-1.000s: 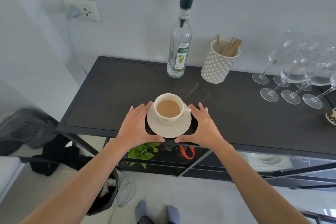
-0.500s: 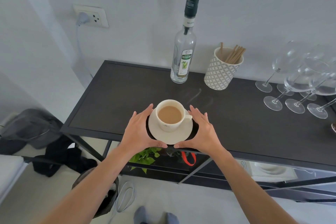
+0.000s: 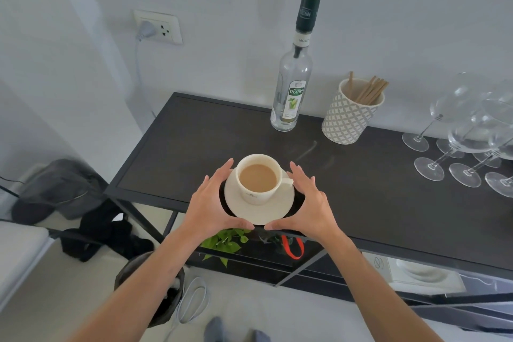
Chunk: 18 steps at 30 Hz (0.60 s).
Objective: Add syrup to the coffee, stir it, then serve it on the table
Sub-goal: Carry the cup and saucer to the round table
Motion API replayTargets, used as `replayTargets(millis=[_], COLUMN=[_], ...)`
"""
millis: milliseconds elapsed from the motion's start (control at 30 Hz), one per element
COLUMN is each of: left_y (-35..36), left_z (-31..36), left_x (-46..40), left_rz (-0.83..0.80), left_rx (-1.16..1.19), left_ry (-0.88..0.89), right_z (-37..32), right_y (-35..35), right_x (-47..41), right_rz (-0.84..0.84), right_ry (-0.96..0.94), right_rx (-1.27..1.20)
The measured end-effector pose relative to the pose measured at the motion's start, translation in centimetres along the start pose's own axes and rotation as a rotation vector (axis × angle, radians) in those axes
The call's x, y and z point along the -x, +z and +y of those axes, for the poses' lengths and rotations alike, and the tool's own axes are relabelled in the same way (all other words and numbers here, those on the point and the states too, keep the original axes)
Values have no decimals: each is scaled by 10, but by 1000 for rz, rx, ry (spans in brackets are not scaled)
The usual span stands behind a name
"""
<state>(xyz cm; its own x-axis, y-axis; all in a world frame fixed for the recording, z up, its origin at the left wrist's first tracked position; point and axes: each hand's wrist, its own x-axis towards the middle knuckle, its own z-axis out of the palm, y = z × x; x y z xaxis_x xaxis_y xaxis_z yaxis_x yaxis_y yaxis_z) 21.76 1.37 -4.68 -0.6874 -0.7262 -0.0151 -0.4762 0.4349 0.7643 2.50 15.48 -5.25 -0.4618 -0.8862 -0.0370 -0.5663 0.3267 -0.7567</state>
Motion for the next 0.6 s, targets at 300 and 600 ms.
replayTargets(millis=[300, 600], left_y=[-33, -84], left_z=[-5, -24], left_x=[24, 77], left_rz=[104, 286], left_rx=[39, 36], left_ry=[-28, -94], right_z=[-23, -84], right_y=[12, 44], right_x=[-15, -26], right_rz=[-37, -188], right_ry=[-77, -208], right_rx=[-19, 3])
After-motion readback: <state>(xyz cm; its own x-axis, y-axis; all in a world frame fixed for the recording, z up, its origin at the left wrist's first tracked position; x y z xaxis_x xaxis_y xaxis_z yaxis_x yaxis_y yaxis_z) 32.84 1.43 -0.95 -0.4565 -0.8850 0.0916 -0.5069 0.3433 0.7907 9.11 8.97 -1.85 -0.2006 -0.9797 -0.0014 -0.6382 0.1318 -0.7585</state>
